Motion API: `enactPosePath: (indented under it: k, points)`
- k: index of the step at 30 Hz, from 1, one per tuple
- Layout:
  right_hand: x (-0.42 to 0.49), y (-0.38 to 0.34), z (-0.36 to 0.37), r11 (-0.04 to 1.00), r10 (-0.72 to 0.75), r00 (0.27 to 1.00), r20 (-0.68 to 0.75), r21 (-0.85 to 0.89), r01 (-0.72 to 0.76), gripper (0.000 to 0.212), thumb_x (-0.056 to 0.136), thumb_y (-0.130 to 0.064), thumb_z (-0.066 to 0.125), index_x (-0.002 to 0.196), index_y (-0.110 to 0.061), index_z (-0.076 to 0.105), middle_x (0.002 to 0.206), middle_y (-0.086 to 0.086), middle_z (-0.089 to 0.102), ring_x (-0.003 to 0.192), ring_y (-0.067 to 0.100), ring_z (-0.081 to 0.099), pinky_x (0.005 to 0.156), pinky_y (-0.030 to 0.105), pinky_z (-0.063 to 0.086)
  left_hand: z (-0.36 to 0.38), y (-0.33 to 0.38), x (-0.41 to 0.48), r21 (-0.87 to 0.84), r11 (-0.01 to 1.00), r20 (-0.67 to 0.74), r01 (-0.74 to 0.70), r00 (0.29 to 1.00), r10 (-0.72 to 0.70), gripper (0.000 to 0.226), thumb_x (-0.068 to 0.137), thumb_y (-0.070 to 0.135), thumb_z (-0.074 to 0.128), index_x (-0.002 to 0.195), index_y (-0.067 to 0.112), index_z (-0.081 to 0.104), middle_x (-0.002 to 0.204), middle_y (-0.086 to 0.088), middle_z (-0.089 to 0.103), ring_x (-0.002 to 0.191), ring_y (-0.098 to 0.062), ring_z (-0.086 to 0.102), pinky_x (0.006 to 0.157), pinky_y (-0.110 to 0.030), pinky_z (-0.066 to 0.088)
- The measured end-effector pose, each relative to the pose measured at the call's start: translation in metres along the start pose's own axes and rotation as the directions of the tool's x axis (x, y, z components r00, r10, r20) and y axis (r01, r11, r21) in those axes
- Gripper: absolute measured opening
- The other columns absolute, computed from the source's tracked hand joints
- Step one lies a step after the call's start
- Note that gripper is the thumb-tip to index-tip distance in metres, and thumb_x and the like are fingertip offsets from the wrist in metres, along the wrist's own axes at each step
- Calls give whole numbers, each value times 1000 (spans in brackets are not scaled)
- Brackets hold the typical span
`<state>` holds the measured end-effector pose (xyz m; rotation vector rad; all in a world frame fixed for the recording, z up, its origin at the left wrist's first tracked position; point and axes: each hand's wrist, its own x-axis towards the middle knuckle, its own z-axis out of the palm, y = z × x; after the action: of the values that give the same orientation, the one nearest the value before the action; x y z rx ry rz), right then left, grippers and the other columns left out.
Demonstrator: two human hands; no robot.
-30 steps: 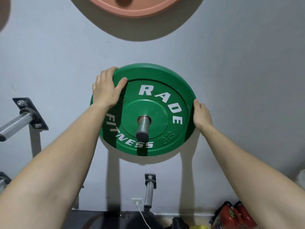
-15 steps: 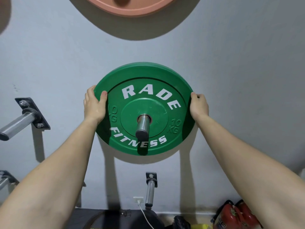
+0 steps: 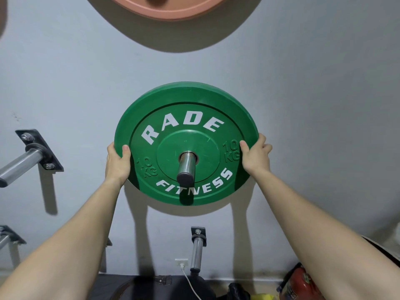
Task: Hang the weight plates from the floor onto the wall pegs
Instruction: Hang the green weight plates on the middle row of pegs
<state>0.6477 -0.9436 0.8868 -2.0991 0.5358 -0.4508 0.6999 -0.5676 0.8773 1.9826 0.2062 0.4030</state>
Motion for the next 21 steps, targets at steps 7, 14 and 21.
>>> enactPosePath:
  k: [7, 14, 21]
  points:
    - [-7, 14, -2, 991, -27, 1000, -13, -135, 25, 55, 101, -49, 44, 133, -6, 30, 134, 21, 39, 104, 45, 57, 83, 45, 46, -4, 10, 10, 199, 977, -3, -71, 997, 73, 64, 96, 46, 57, 149, 29, 25, 139, -14, 42, 122, -37, 49, 103, -48, 40]
    - [-10, 21, -3, 988, 25, 998, 49, -154, -17, 54, 100, -48, 46, 128, -5, 30, 134, 23, 42, 110, 45, 54, 90, 50, 46, -10, 27, 21, 300, 950, 34, -90, 996, 83, 65, 97, 48, 56, 150, 35, 21, 138, -15, 40, 112, -44, 54, 99, -51, 41]
    - [-12, 8, -12, 968, 113, 988, 101, -237, -86, 59, 99, -54, 43, 134, -10, 25, 136, 22, 46, 115, 44, 54, 94, 54, 47, -9, 32, 16, 303, 952, 44, -51, 998, 40, 65, 99, 47, 54, 151, 32, 20, 139, -17, 40, 115, -45, 53, 100, -52, 40]
